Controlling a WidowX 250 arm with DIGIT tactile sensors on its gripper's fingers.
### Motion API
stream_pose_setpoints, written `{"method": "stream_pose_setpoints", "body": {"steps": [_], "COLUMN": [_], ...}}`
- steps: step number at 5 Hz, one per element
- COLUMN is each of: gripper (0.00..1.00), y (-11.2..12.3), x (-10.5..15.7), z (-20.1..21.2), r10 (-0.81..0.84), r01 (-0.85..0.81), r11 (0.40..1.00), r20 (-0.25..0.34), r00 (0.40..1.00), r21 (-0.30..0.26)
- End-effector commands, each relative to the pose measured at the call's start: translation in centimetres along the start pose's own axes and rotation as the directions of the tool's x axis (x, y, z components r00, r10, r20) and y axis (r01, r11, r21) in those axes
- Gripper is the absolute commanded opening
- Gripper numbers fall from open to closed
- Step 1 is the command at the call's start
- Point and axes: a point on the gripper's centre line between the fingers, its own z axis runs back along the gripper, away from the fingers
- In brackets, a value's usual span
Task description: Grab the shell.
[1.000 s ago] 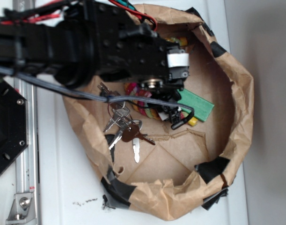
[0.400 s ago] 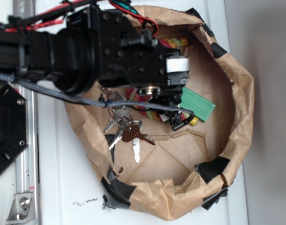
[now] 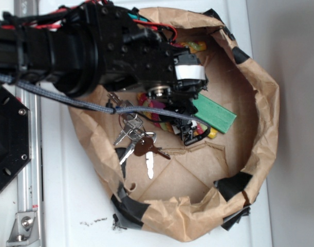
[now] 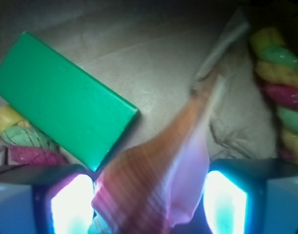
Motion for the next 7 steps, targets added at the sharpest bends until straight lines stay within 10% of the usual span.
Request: {"method": "stream_pose_setpoints", "body": {"steps": [1, 4, 6, 7], "gripper": [0.0, 0.0, 0.0, 1.0], "y": [0.5, -5.0, -5.9, -2.9], "x": [-1.6, 1.5, 0.8, 0.3], "z": [-0.6, 13.8, 15.5, 13.0], "r10": [-0.142, -0.372, -0.378, -0.263], "r01": [0.138, 0.362, 0.373, 0.259], "r11": [0.989, 0.916, 0.923, 0.962], "r20": [-0.078, -0.027, -0.043, -0.042], "r00": [0.987, 0.928, 0.925, 0.964], "r21": [-0.054, -0.171, -0.096, -0.082]}}
